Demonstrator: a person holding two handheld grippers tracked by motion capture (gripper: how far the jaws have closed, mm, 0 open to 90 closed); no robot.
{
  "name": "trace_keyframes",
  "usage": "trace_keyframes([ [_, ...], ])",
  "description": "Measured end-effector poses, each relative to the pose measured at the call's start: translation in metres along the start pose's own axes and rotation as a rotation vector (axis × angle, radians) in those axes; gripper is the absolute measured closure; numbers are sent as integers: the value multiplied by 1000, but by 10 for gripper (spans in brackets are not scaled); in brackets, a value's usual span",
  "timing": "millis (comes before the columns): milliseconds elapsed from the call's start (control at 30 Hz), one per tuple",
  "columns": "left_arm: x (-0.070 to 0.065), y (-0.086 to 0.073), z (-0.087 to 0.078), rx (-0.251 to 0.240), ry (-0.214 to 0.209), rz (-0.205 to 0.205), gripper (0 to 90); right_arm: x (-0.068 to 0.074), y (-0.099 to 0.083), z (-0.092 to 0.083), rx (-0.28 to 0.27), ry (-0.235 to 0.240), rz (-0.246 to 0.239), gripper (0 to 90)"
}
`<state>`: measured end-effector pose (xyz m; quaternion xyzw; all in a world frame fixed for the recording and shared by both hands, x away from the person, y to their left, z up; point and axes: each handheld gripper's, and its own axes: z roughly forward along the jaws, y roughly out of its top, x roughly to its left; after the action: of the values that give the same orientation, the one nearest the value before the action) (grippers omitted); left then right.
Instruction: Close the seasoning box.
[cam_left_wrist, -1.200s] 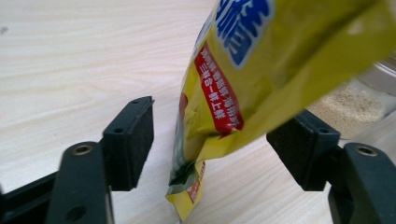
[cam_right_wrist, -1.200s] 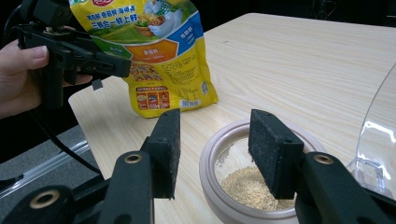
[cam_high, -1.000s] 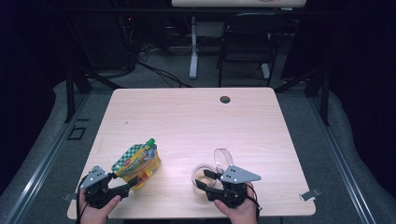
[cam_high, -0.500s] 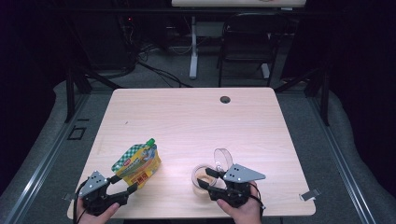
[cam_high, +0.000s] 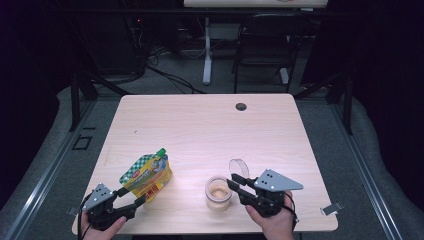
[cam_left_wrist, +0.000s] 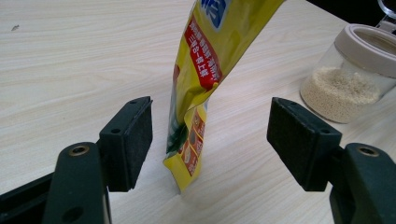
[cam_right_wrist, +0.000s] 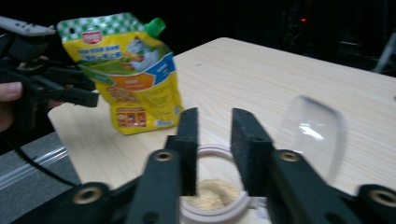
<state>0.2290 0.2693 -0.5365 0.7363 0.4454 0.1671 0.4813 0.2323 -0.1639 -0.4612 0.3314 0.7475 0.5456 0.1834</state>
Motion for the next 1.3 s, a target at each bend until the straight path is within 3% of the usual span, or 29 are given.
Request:
trace_keyframes([
  [133,0,0,0,0,2,0,317,-15,2,-13,-32,-51,33,900],
  [467,-1,0,1,15,3,11,324,-45,-5,-31,-45,-173,104,900],
  [700,0,0,2,15,4,13,327,-54,-12,-29,-33,-199,131,900],
  [900,-1,0,2,13,2,13,328,-59,-18,-26,-11,-230,113,900],
  [1300,-2,0,4,14,3,23,329,-73,-36,-14,22,-222,161,900],
])
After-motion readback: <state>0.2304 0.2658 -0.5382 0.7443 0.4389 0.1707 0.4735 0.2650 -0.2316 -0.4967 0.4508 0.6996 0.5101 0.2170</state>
